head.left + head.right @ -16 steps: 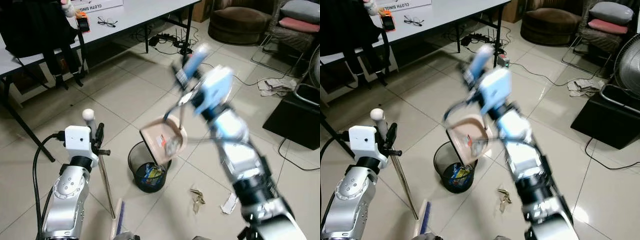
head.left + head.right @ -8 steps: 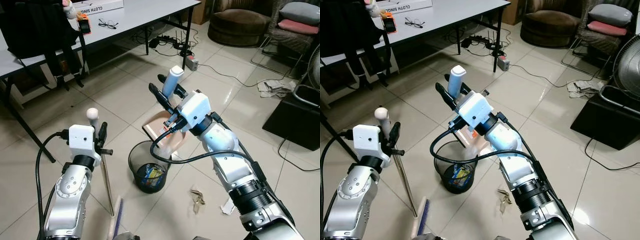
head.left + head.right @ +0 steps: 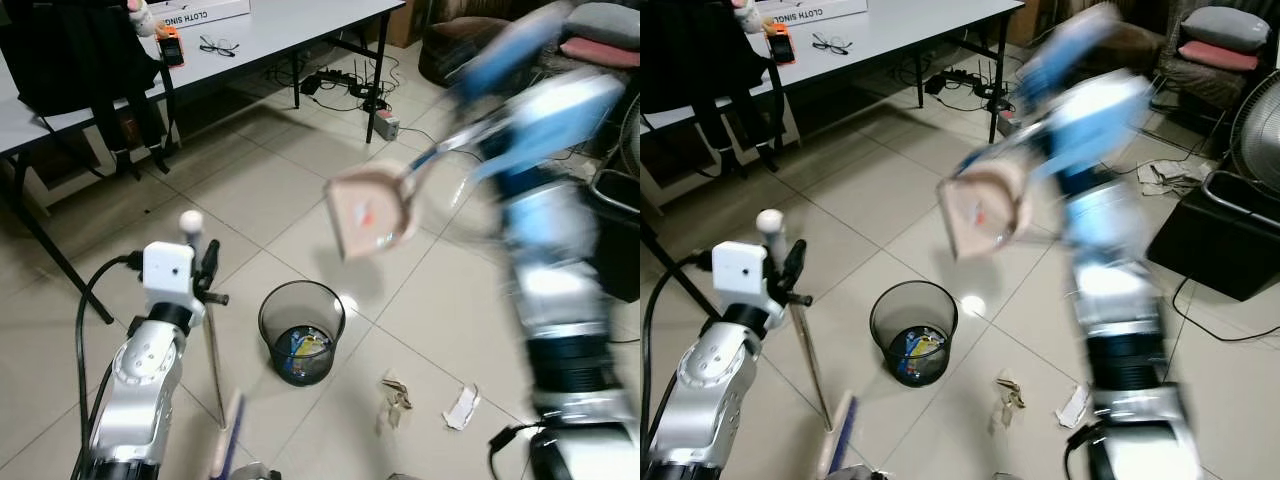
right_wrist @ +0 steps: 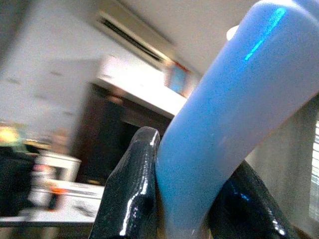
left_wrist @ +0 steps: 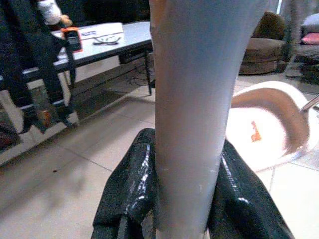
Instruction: Sweep floor
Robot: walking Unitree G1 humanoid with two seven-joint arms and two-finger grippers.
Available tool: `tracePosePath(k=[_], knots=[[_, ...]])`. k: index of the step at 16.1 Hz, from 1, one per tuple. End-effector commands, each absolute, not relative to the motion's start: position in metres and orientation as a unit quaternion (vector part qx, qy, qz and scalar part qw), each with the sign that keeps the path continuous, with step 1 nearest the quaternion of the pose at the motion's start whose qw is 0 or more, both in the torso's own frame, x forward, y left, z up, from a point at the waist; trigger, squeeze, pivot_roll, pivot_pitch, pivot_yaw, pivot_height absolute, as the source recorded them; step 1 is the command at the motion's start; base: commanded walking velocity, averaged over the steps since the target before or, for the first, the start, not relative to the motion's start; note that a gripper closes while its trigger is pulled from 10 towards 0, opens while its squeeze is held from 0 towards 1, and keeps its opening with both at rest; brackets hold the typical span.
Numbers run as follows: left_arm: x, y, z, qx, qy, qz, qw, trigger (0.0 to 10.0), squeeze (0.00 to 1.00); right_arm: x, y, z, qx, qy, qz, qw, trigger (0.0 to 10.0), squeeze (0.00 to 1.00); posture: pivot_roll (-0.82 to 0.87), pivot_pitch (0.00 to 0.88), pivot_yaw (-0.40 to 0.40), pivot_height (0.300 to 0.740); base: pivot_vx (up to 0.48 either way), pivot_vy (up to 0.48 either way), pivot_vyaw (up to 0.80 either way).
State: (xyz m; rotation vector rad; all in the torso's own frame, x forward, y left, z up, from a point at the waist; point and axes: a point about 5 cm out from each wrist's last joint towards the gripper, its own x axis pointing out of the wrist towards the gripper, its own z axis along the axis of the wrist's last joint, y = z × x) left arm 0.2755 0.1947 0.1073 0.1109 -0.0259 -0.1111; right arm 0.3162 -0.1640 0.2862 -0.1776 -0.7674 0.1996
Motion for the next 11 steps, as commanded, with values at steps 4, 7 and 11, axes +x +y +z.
tracePosePath(k=[4, 7, 11], knots=[[0.283, 0.179, 0.108, 0.038, -0.012, -0.105, 0.994, 10.0, 0.0, 0.315, -0.215, 0.228, -0.179, -0.182, -0.021, 0.967, 10.0, 0.0, -0.09, 0.042, 0.037, 0.74, 0.0, 0.0, 0.0], [0.282, 0.173, 0.112, 0.024, -0.022, -0.127, 0.991, 10.0, 0.0, 0.304, -0.214, 0.19, -0.138, -0.108, -0.07, 0.982, 10.0, 0.0, -0.09, 0.045, 0.039, 0.74, 0.0, 0.0, -0.74], [0.279, 0.169, 0.109, 0.007, -0.013, -0.157, 0.988, 10.0, 0.0, 0.299, -0.201, 0.177, -0.109, -0.09, -0.091, 0.986, 10.0, 0.0, -0.08, 0.052, 0.038, 0.74, 0.0, 0.0, -0.8]])
